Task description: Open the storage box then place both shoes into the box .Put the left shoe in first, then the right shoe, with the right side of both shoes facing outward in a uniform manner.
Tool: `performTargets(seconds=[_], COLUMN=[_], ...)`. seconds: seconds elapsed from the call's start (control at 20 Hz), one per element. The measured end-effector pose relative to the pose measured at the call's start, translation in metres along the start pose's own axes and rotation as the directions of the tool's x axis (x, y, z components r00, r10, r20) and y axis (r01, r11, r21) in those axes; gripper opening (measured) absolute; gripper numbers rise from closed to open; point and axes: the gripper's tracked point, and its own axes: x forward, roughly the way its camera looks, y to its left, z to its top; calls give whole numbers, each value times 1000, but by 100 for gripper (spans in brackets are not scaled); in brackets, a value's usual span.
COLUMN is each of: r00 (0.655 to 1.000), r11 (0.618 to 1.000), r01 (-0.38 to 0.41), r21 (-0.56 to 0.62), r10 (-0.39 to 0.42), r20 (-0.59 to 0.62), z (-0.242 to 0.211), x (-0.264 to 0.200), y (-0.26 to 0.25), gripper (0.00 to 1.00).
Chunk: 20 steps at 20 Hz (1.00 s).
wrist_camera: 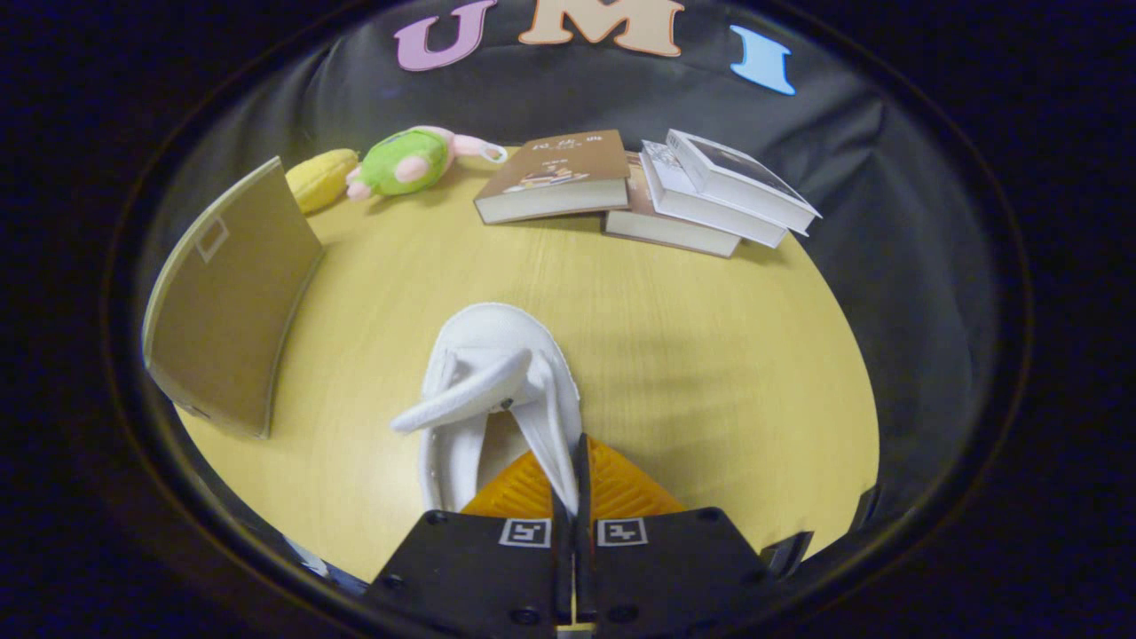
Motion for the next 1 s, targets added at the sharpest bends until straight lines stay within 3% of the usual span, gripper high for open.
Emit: performTargets(seconds=[0.25, 0.6, 1.0], r00=[986, 922, 879], r11=[990, 972, 920], r01=[-120, -236, -392], r21=[68, 9, -32], r10=[110, 221, 384], r20=[125, 318, 283], z=[54, 150, 200], x=[-52, -141, -166], y=[27, 84, 215], gripper=[5, 5, 5])
